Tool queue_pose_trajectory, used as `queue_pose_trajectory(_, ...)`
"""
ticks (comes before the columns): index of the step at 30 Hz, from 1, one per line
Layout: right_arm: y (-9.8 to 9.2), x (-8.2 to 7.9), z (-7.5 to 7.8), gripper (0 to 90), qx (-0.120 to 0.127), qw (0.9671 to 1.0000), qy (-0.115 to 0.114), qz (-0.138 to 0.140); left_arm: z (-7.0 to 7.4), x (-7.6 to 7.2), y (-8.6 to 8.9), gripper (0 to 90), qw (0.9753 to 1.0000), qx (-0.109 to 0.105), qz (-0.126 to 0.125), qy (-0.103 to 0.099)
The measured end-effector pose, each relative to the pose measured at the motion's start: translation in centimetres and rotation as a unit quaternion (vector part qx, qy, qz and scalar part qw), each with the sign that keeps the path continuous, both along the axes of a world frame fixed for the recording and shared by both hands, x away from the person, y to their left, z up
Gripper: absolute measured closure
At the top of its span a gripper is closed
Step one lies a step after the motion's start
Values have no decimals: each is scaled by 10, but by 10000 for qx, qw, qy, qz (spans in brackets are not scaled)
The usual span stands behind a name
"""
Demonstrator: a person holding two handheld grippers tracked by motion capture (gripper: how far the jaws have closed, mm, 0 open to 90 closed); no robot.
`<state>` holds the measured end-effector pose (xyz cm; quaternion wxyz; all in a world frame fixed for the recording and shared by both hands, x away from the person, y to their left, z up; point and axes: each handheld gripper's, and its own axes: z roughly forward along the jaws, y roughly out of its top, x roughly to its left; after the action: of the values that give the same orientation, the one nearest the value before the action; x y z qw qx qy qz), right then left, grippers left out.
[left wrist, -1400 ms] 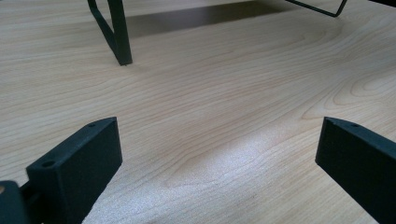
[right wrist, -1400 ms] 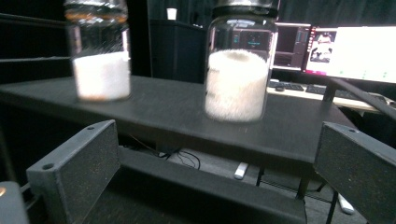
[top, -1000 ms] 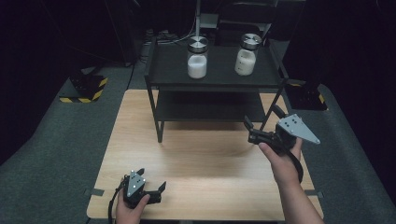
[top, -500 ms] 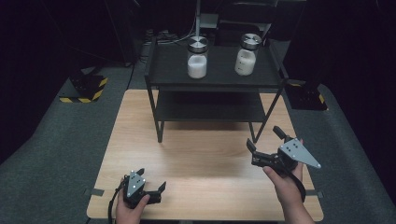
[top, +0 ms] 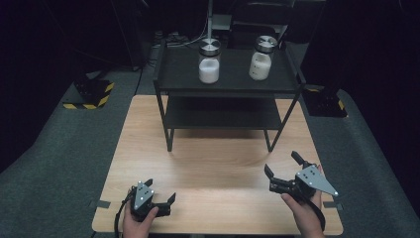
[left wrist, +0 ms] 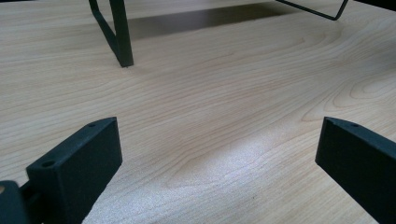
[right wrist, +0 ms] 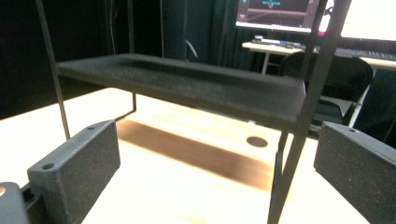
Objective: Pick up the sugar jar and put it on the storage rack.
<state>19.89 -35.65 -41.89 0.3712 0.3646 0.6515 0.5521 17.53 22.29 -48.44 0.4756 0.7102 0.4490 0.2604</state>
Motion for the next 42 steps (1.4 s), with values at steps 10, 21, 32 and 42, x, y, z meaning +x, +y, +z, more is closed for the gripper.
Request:
queue_pose_trajectory(10, -8, -10, -33, 0, -125, 9987, 463, -194, -1, -1, 0, 7, 10000, 9, -10, -36)
queue_pose_trajectory(21, -14, -14, -53, 0, -213, 9951, 869, -415, 0, -1, -1, 7, 10000, 30, -22, -37)
queue_pose_trajectory(32, -21, -17, -62, 0, -323, 9917, 1141, -498, -1, -1, 1, 7, 10000, 2, -37, -44)
queue_pose_trajectory(42, -23, -18, -66, 0, -356, 9905, 1208, -554, -1, 0, 2, 7, 10000, -47, -31, -26)
